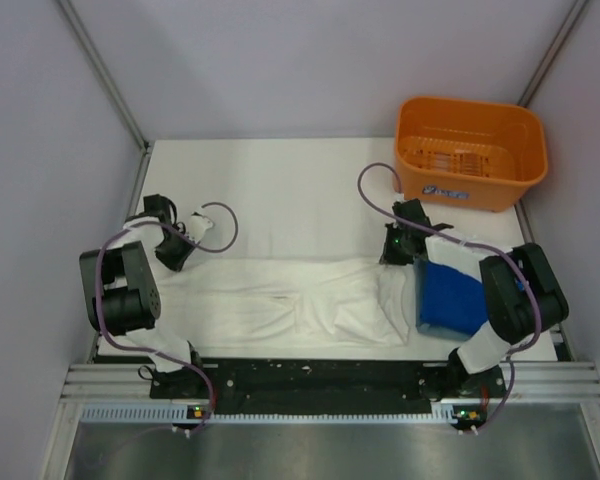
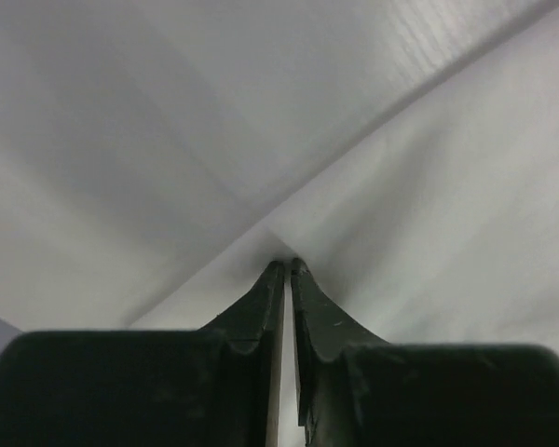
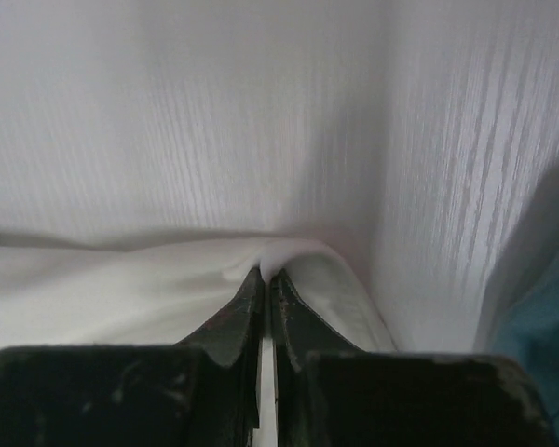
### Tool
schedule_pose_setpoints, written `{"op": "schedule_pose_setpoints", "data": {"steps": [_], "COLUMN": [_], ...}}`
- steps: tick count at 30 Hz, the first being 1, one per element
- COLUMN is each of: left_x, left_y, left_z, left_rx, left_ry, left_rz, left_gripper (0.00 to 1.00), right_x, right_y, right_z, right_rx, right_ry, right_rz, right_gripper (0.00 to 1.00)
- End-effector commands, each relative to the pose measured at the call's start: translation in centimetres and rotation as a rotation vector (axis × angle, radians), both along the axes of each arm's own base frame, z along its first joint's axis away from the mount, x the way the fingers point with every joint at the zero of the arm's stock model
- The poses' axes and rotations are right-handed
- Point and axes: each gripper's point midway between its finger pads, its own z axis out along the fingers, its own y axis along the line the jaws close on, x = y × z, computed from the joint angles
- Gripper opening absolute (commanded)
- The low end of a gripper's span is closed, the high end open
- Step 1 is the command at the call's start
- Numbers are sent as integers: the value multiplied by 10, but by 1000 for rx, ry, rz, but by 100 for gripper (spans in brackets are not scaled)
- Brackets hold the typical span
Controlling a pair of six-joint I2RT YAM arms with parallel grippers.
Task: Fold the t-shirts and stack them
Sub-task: Fold the other side of the tshirt into a rectangle
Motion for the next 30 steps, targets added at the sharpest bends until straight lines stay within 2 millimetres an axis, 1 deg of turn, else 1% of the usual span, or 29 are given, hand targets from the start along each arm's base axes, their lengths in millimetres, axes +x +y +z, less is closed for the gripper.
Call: {"op": "schedule_pose_setpoints", "data": {"steps": [1,3,6,7,8,10,11,12,13,15,16,18,20,21,22,23,24,25,28,29,30], "left_x": [5,-1,-4,-6,-8,-9,-9,-9,-5,1,3,2,-3,-9,-16,-24,-36,-44,-76,-84,-88], "left_y": [42,52,60,62,63,57,51,47,37,30,31,37,45,51,57,63,68,71,69,68,68], "left_z": [-8,-17,-23,-25,-26,-22,-17,-9,1,24,36,54,61,61,57,51,43,35,10,4,-3], "left_rx": [202,243,223,213,205,163,128,111,60,26,26,45,65,78,95,110,121,126,111,105,102], "left_ry": [-16,3,19,28,30,18,2,-18,-50,-108,-136,-156,-152,-139,-118,-93,-55,-22,93,117,128], "left_rz": [169,215,294,314,322,312,292,278,257,236,238,266,284,291,299,304,311,305,279,278,277], "left_gripper": [10,8,7,7,8,11,14,21,33,45,47,48,47,43,40,34,30,25,20,20,20], "right_x": [57,73,93,99,103,109,109,109,109,105,100,88,71,58,45,30,17,2,-44,-57,-70], "right_y": [-7,-14,-18,-18,-18,-14,-12,-10,-7,-3,2,12,22,27,34,44,51,59,81,87,87], "right_z": [24,23,22,21,21,27,33,41,56,79,89,106,113,109,107,102,95,88,65,57,46], "right_rx": [-86,-152,-225,-242,-254,-257,-255,-255,-256,-280,-291,-306,-315,-310,-284,-245,-212,-181,-98,-71,-61], "right_ry": [-114,-123,-131,-132,-129,-131,-145,-164,-199,-249,-269,-294,-298,-283,-271,-251,-225,-196,-106,-73,-33], "right_rz": [-43,-53,-41,-30,-17,16,45,61,81,117,139,176,203,215,234,259,279,301,361,370,375], "right_gripper": [0,0,0,3,8,16,21,27,32,41,45,48,50,50,50,49,46,41,20,17,14]}}
